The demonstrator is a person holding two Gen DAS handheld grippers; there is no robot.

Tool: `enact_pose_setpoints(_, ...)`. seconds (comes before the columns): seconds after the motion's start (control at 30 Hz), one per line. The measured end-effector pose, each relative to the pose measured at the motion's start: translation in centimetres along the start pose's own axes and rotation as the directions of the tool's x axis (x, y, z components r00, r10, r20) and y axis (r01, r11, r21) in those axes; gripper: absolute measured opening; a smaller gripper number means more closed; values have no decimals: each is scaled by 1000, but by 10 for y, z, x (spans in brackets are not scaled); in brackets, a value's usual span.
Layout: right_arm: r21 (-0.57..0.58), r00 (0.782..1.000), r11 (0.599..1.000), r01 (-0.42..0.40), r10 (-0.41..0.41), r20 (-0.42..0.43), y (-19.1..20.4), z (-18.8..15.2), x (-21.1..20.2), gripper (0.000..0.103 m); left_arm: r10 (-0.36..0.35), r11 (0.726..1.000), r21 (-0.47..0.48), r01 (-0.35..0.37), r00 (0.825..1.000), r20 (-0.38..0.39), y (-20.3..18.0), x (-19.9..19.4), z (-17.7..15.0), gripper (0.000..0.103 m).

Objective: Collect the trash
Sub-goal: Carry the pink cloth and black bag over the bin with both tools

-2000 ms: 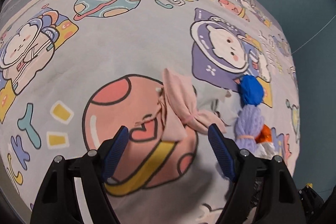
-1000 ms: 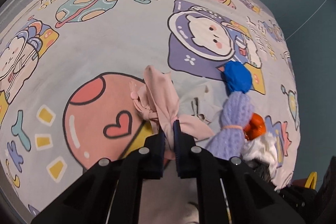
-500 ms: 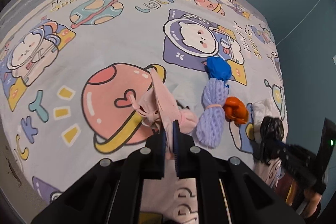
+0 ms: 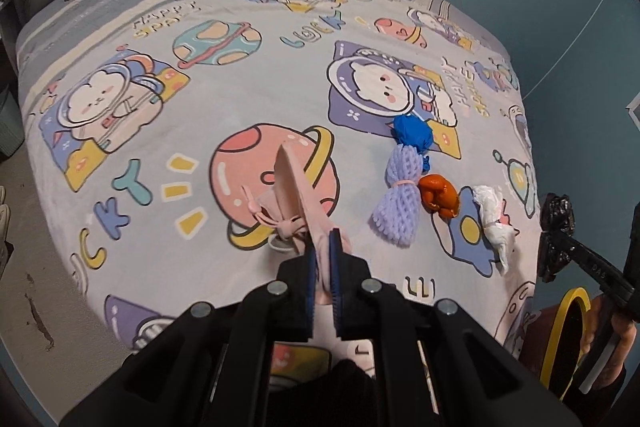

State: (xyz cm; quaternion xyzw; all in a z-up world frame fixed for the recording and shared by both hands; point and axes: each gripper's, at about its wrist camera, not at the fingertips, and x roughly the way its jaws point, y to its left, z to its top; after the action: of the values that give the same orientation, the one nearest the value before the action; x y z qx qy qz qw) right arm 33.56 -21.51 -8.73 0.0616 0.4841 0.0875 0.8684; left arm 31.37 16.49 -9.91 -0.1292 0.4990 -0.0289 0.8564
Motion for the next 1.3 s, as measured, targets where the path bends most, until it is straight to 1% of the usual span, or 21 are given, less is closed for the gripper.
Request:
enact_pose_setpoints(0.2, 0, 997, 998, -70, 70, 31, 2, -4, -33, 15, -2, 1000, 2, 2, 999, 44, -1, -31, -7, 5)
enact_pose_setpoints(0.3, -12, 996, 997, -73, 73, 50, 4, -6, -48, 15, -7, 1000, 9, 6, 998, 61, -6, -44, -12, 5)
enact_pose_setpoints(0.4, -18, 995, 997, -75, 76, 60, 3, -10, -60, 15, -26, 1000, 15, 25, 997, 66, -13, -54, -16, 5)
enact_pose_setpoints(0.53, -10, 993, 997, -79, 79, 83, -7, -17, -81, 15, -53, 998, 46, 50, 995, 83, -29, -66, -21, 5)
enact_pose_setpoints(0.73, 13, 991, 999, -52, 50, 126, -31, -32, -117, 15, -118, 986, 133, 104, 988, 96, -72, -85, -33, 5)
enact_pose_setpoints(0.9, 48, 990, 999, -24, 17, 141, -56, -46, -136, 15, -168, 969, 195, 150, 983, 80, -107, -89, -41, 5)
enact_pose_setpoints(1.1, 101, 988, 995, 0, -15, 153, -87, -63, -155, 15, -227, 945, 251, 210, 973, 40, -151, -87, -50, 5)
enact_pose_setpoints(1.3, 160, 985, 987, 6, -34, 167, -118, -80, -170, 15, -294, 913, 293, 286, 956, -17, -197, -80, -63, 5)
